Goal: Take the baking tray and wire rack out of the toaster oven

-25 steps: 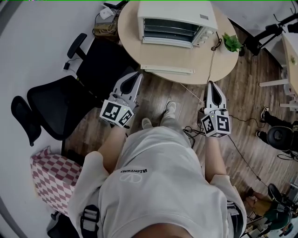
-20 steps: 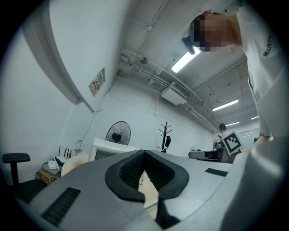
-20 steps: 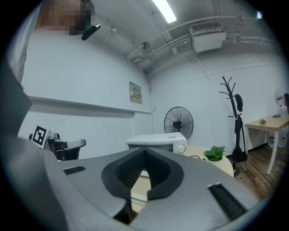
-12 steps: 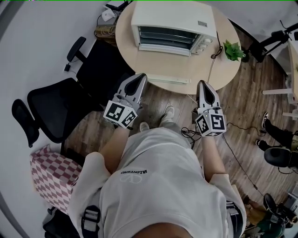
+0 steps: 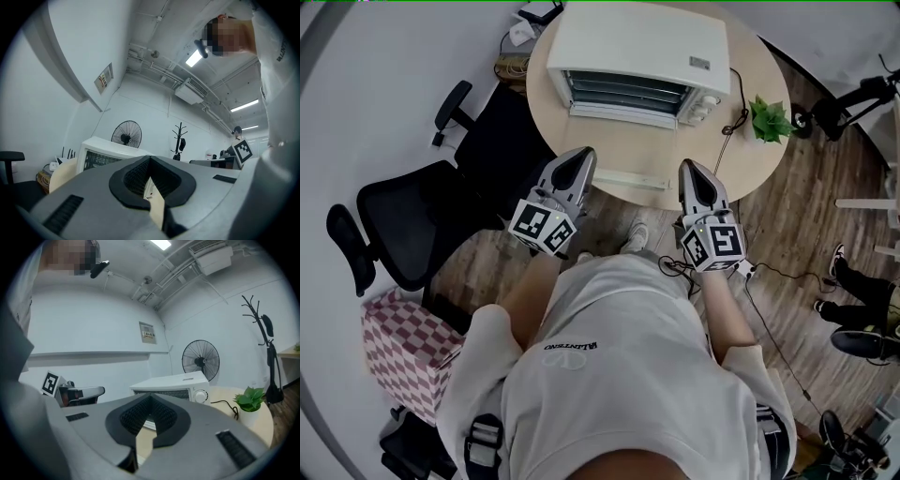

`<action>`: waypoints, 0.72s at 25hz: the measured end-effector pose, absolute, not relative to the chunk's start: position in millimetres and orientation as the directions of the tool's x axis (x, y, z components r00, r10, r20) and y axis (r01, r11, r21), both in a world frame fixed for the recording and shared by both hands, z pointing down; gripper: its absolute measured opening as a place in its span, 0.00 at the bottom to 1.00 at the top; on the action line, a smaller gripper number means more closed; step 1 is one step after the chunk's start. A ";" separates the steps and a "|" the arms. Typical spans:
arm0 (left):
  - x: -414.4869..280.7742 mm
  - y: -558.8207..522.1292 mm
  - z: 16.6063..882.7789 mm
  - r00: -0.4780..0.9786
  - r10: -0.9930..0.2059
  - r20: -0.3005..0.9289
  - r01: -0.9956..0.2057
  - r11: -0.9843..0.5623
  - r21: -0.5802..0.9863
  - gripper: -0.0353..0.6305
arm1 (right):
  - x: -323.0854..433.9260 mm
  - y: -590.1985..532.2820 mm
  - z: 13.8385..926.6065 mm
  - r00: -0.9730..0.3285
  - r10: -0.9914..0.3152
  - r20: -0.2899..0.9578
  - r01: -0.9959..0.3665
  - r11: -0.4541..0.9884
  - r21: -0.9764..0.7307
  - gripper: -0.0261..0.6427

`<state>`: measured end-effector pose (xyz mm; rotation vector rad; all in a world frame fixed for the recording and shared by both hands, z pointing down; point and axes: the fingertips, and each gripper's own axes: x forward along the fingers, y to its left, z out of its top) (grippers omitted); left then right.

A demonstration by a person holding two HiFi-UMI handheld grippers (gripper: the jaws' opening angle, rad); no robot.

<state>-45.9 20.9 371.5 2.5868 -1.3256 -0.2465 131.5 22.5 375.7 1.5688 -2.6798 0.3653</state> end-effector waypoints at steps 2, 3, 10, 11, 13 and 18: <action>-35.3 11.6 372.7 0.566 -0.823 -0.044 -0.784 -0.554 0.279 0.05 | 132.0 12.7 378.8 -0.528 -0.839 0.130 -0.842 0.498 -0.205 0.04; -29.6 7.3 373.2 0.559 -0.828 -0.043 -0.788 -0.547 0.281 0.05 | 132.2 8.5 380.8 -0.546 -0.827 0.131 -0.830 0.514 -0.214 0.04; 3.4 -13.0 373.2 0.510 -0.859 -0.042 -0.822 -0.501 0.271 0.05 | 136.7 -13.0 393.2 -0.645 -0.754 0.127 -0.755 0.601 -0.263 0.04; 7.2 -13.0 373.5 0.510 -0.859 -0.037 -0.823 -0.500 0.270 0.06 | 138.5 -14.9 394.7 -0.648 -0.751 0.126 -0.751 0.601 -0.273 0.04; 13.0 -11.8 375.1 0.514 -0.858 -0.016 -0.826 -0.499 0.263 0.06 | 141.5 -17.0 396.0 -0.653 -0.748 0.121 -0.743 0.603 -0.291 0.04; 16.6 -19.9 383.7 0.512 -0.859 0.024 -0.824 -0.483 0.297 0.05 | 144.6 -25.6 400.9 -0.663 -0.739 0.114 -0.729 0.605 -0.321 0.04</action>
